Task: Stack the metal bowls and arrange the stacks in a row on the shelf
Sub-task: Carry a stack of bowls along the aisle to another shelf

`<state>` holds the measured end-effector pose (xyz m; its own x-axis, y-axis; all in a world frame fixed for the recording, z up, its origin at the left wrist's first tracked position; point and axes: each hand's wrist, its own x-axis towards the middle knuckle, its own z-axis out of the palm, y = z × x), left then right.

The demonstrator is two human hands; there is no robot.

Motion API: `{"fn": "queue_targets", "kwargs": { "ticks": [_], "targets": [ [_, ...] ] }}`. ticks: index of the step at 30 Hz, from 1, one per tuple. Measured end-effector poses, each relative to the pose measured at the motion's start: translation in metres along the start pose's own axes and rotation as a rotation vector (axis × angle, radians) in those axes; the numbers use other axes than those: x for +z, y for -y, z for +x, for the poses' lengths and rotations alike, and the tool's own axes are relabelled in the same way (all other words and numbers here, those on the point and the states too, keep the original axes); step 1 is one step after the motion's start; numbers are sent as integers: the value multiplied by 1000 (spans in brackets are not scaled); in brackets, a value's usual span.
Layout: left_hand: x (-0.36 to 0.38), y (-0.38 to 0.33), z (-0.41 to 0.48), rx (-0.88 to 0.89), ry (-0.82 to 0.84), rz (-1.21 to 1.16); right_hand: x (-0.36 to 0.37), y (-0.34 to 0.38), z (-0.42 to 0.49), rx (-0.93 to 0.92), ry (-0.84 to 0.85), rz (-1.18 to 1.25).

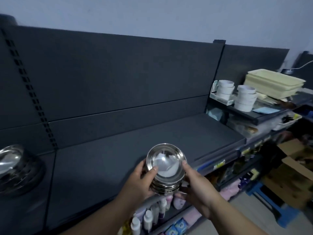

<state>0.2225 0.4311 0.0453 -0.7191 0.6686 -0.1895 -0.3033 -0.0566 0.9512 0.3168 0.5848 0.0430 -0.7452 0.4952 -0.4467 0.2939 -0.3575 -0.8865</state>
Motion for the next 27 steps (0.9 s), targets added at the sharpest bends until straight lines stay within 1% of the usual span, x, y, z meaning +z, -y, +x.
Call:
{"fn": "queue_targets", "kwargs": {
  "ticks": [4,9,14,18,23,27],
  "targets": [
    [9,-2,47,32,-10,25,-12,26,30,-36,-20,2],
    [36,-3,105,19,52,62,-42,53,55,-74,-99,-4],
    [88,-3,162,-21,119,106,-96,79,84,-84,-173,42],
    [134,2,210,-42,151,109,-149,101,122,-95,-175,22],
    [195,19,268,-35,80,126,-218,127,184,-64,-103,-30],
    [238,31,306,-52,-25,76,-268,145,232,-24,-35,-34]
  ]
}}
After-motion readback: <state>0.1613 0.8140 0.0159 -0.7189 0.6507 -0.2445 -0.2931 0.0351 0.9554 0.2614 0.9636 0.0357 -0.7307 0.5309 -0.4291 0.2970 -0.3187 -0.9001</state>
